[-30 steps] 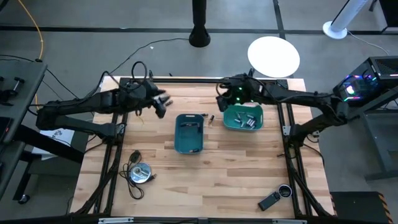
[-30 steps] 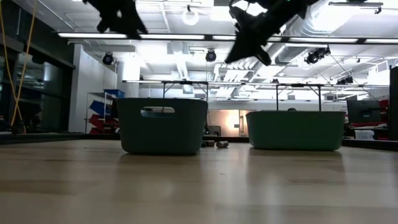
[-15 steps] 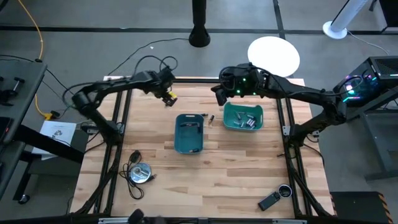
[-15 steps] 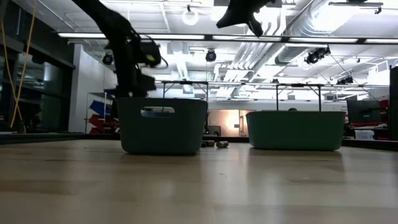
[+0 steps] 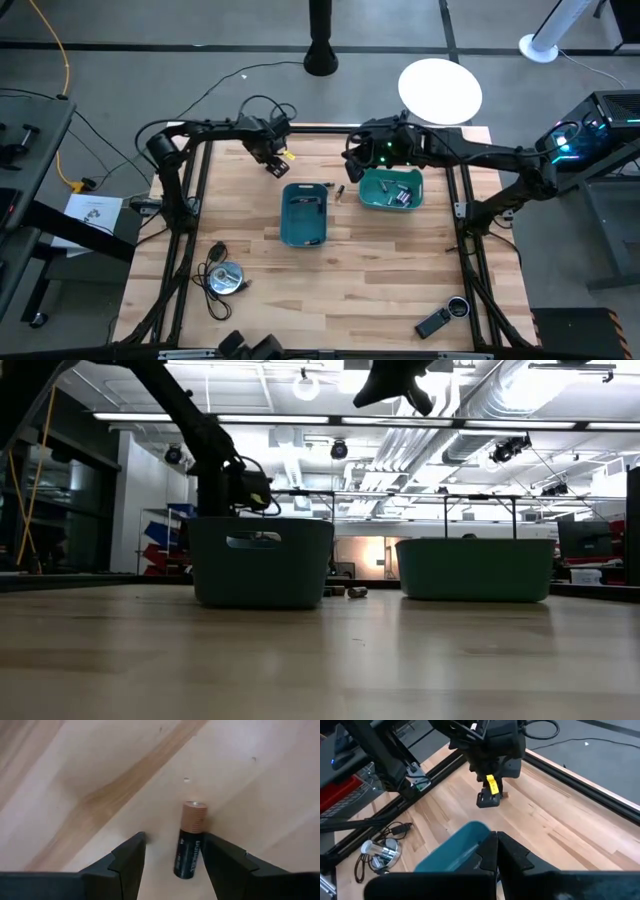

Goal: Sort batteries
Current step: Put the black battery into the blue bin

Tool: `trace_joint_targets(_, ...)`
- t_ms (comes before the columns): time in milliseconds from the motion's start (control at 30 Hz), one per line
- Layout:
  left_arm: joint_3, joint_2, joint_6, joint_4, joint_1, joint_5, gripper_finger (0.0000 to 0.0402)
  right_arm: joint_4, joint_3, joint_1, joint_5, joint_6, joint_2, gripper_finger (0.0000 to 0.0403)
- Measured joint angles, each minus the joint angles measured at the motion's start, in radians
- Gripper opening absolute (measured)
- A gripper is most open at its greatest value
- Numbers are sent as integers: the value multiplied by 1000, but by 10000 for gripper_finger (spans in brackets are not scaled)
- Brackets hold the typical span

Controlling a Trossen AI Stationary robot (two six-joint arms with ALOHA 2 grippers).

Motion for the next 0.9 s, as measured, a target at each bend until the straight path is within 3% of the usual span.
trace_joint_targets(100, 3, 25, 31, -19, -18, 7, 159, 0, 0, 9, 10, 1, 0, 0)
trace_joint_targets(267, -2, -5, 71, -21, -50, 1, 29, -1, -1, 19, 10, 2, 0, 0)
trace_joint_targets(500, -3, -244, 38, 24, -38, -51, 33, -38, -1, 24, 12, 1, -8, 0)
trace_joint_targets(600, -5, -347, 21, 92, -69, 18, 32, -49, -1, 24, 24, -1, -15, 0)
trace_joint_targets(700, -1, -422, -21, 131, -156, 116, 32, -56, -1, 24, 42, -1, -21, 0)
trace_joint_targets(900, -3, -439, -75, 130, -436, 120, 32, -70, -1, 24, 43, -1, -23, 0)
